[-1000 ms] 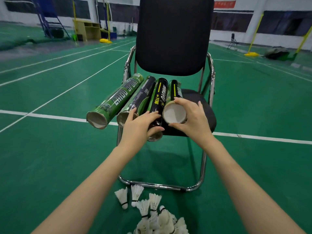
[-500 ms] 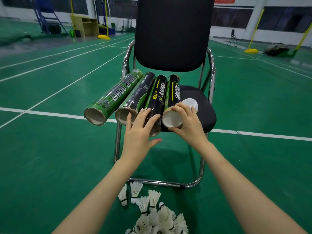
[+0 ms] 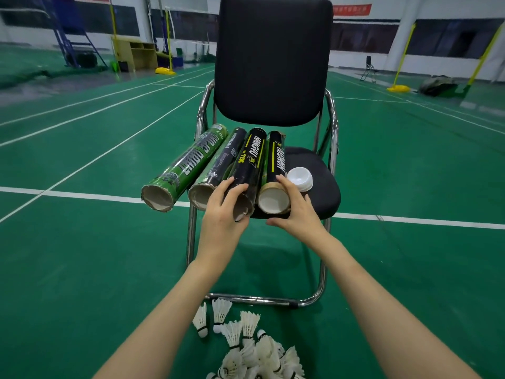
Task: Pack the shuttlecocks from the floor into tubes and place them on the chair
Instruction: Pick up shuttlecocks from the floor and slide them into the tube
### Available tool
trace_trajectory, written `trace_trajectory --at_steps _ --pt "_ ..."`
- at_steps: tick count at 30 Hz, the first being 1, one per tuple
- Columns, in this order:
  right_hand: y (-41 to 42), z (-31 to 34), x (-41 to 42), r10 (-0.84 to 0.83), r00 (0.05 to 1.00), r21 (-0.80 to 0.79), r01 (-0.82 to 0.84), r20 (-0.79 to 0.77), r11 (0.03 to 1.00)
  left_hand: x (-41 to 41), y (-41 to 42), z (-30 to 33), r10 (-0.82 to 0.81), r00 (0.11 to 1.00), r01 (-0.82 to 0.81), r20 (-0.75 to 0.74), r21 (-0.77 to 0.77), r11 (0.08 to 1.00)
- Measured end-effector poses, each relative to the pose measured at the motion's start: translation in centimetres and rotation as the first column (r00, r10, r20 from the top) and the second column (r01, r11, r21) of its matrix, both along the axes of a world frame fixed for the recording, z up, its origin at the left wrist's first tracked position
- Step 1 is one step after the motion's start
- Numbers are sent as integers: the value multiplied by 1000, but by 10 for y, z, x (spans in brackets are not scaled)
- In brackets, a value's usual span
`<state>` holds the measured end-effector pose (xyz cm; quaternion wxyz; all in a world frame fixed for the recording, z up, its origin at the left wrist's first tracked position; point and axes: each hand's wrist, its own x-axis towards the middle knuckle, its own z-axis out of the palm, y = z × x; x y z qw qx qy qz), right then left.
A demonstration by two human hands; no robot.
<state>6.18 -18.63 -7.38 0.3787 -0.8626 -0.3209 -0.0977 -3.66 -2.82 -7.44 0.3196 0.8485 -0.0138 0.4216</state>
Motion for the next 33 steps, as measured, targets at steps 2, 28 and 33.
trace_trajectory --at_steps 2,28,33 --pt "0 8 -6 17 999 42 -16 -28 999 -10 -2 15 -12 999 15 45 -54 998" --pt "-80 -4 -98 -40 943 -124 85 330 989 -88 -13 20 -642 721 298 -260 -720 626" --pt "-82 -62 -100 -49 982 -186 83 182 979 -79 -11 -38 -679 642 176 -355 -795 581"
